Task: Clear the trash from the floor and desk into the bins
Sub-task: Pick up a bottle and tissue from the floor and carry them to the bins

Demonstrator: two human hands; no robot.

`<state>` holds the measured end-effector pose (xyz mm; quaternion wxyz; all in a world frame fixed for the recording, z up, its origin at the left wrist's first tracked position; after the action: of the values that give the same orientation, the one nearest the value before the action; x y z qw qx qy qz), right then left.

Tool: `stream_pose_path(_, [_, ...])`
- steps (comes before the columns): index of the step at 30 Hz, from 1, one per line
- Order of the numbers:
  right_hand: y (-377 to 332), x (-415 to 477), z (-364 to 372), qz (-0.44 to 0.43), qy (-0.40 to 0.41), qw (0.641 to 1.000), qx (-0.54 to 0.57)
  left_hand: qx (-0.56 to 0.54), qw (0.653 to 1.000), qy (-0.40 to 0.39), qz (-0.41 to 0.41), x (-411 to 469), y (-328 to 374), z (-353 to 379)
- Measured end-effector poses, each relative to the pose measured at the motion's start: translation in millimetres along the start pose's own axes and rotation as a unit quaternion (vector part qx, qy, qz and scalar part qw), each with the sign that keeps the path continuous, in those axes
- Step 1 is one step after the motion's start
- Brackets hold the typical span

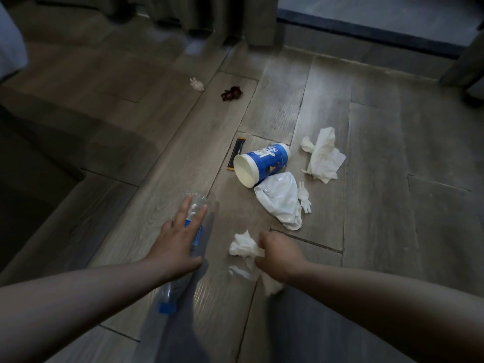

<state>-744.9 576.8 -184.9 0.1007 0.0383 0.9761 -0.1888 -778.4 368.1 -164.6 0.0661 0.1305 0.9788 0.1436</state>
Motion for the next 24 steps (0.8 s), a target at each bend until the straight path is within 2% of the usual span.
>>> stream_pose_path(4, [24, 5, -30, 0.031, 0.067, 0.997, 0.033, -0.002, 1.000, 0.002, 0.011, 12, 5, -1])
stream_pose_path(8, [46, 19, -63, 0.074, 0.146, 0.980, 0.114, -0.015, 1.000, 0.008, 0.023, 21, 9, 2])
stream_pose_path(11, [65, 33, -79, 0.094, 0.189, 0.971, 0.110, -0.011, 0.999, 0.016, 0.026, 24, 10, 5])
stream_pose_path(14, [83, 45, -78, 0.137, 0.183, 0.966, 0.124, -0.005, 0.999, 0.024, 0.030, 25, 10, 7])
stream_pose_path(18, [85, 60, -64, 0.163, 0.134, 0.963, 0.171, -0.005, 0.999, 0.027, 0.030, 26, 9, 8])
stream_pose_path(21, [76, 66, -49, 0.152, 0.096, 0.977, 0.118, -0.005, 0.999, 0.028, 0.026, 26, 9, 9])
stream_pose_path(24, [68, 67, -38, 0.151, 0.102, 0.982, 0.057, 0.005, 0.999, 0.038, 0.028, 26, 10, 11])
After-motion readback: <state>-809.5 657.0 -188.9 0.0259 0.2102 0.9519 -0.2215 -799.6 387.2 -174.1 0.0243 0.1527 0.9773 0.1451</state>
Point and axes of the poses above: each hand's wrist, its own x-axis towards the middle knuckle, its own z-axis out of the palm, y = z × x, the point moved 6 cm from there along x, towards the middle knuckle, and after that the axes turned 15 degrees about y, right-handed, at the moved point
